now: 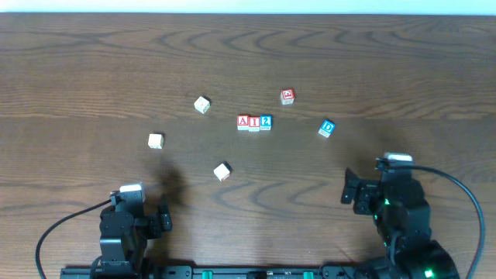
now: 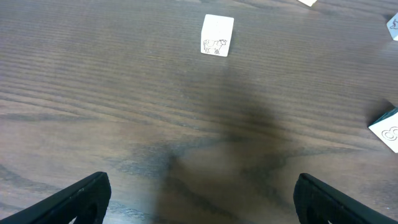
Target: Spell out Ai2
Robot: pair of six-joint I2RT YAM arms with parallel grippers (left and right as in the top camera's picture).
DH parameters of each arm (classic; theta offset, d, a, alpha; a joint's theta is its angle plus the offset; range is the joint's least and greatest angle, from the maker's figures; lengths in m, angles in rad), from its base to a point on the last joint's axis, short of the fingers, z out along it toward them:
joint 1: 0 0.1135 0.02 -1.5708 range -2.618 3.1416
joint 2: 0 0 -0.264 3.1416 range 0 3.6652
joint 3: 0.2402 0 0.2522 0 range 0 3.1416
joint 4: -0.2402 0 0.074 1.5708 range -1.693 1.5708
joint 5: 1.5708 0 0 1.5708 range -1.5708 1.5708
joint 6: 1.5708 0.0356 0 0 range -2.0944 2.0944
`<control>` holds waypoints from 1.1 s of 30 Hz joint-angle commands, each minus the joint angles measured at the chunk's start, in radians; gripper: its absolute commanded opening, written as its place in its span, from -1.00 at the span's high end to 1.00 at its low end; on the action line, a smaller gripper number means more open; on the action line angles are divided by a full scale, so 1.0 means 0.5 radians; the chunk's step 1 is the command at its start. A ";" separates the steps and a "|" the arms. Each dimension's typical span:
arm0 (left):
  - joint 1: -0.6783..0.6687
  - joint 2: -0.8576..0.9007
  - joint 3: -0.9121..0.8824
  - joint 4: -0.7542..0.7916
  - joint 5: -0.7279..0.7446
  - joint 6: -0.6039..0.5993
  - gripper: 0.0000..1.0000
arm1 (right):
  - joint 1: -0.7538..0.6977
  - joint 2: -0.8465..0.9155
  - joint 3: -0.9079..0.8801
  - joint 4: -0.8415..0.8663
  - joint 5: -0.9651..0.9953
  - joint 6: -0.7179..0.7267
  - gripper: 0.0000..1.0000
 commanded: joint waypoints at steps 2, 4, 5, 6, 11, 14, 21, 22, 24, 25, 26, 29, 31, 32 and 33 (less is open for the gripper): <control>-0.006 -0.016 -0.050 -0.064 -0.014 0.007 -0.91 | -0.140 -0.175 -0.150 0.087 0.031 -0.074 -0.98; -0.006 -0.016 -0.050 -0.063 -0.014 0.007 -0.91 | -0.192 -0.264 -0.234 0.127 0.029 -0.074 -0.99; -0.006 -0.016 -0.050 -0.063 -0.014 0.007 -0.91 | -0.217 -0.321 -0.288 0.146 0.024 -0.075 -0.99; -0.006 -0.016 -0.050 -0.064 -0.014 0.007 -0.91 | -0.233 -0.368 -0.330 0.159 0.023 -0.075 -0.99; -0.006 -0.016 -0.050 -0.064 -0.014 0.007 -0.91 | -0.264 -0.600 -0.552 0.226 0.016 -0.075 -0.99; -0.006 -0.016 -0.050 -0.063 -0.014 0.007 -0.91 | -0.274 -0.723 -0.655 0.241 0.008 -0.074 -0.99; -0.006 -0.016 -0.050 -0.063 -0.014 0.008 -0.90 | -0.275 -0.871 -0.718 0.253 0.008 -0.126 -0.98; -0.006 -0.016 -0.050 -0.064 -0.014 0.007 -0.91 | -0.275 -0.889 -0.718 0.253 0.009 -0.127 -0.98; -0.007 -0.016 -0.050 -0.064 -0.014 0.007 -0.91 | -0.275 -0.916 -0.718 0.253 0.009 -0.136 -0.98; -0.006 -0.016 -0.050 -0.063 -0.014 0.007 -0.91 | -0.275 -0.915 -0.718 0.253 0.009 -0.136 -0.98; -0.007 -0.016 -0.050 -0.063 -0.014 0.008 -0.91 | -0.275 -0.915 -0.718 0.253 0.009 -0.135 -0.98; -0.006 -0.016 -0.050 -0.063 -0.014 0.008 -0.91 | -0.272 -0.915 -0.718 0.253 0.008 -0.134 -0.99; -0.007 -0.016 -0.050 -0.063 -0.014 0.007 -0.91 | -0.271 -0.915 -0.718 0.253 0.008 -0.134 -0.98; -0.006 -0.016 -0.050 -0.063 -0.014 0.007 -0.91 | -0.271 -0.915 -0.718 0.253 0.008 -0.134 -0.99; -0.006 -0.016 -0.050 -0.063 -0.014 0.007 -0.91 | -0.271 -0.914 -0.718 0.253 0.008 -0.134 -0.98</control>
